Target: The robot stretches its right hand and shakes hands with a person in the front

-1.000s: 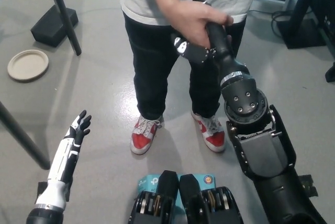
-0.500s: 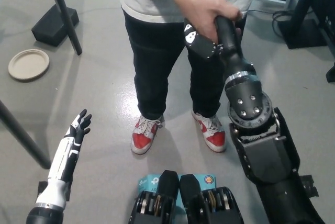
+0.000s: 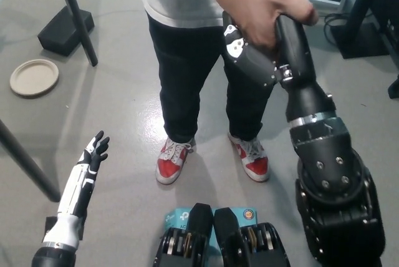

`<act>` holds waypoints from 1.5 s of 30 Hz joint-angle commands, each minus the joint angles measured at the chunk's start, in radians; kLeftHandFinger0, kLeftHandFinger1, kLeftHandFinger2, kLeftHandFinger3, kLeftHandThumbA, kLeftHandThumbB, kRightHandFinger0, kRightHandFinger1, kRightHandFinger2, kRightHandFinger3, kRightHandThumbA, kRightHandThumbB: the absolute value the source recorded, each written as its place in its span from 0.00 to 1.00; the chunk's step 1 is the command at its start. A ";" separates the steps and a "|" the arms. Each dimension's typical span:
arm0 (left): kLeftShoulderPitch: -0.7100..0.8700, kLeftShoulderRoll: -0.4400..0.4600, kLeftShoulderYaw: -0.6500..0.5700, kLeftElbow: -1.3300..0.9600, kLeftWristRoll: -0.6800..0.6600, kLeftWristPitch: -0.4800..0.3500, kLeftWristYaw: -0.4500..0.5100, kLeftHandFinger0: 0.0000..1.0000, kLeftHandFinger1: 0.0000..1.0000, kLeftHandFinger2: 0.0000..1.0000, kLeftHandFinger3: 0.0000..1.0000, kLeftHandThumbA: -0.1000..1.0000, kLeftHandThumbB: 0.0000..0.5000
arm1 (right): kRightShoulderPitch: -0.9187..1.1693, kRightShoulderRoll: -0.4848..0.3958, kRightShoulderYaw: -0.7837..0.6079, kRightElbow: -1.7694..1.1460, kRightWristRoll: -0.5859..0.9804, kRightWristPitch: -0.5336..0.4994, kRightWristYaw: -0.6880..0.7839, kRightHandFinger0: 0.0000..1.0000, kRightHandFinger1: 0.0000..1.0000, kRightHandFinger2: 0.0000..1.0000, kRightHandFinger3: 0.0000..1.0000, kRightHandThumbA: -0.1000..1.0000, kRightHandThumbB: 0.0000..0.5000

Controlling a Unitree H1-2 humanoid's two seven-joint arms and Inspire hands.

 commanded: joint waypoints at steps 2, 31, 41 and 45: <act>-0.037 0.020 0.008 -0.039 0.021 -0.013 0.009 1.00 1.00 1.00 1.00 1.00 0.23 | -0.138 -0.007 0.005 -0.190 0.017 0.115 0.101 0.94 1.00 1.00 1.00 0.35 0.49; -0.068 0.028 0.004 -0.059 0.017 0.018 -0.008 1.00 1.00 1.00 1.00 1.00 0.26 | -0.372 -0.086 -0.002 0.758 -0.010 -0.091 0.035 1.00 1.00 1.00 1.00 0.57 0.61; -0.083 0.034 0.006 -0.040 0.021 -0.002 -0.002 1.00 1.00 1.00 1.00 1.00 0.24 | -0.279 -0.087 -0.027 -0.183 -0.037 0.138 0.157 1.00 1.00 1.00 1.00 0.60 0.67; -0.076 0.033 0.004 -0.052 0.019 0.017 -0.007 1.00 1.00 1.00 1.00 1.00 0.23 | -0.291 -0.093 -0.022 -0.438 -0.061 0.134 0.187 1.00 1.00 1.00 1.00 0.54 0.59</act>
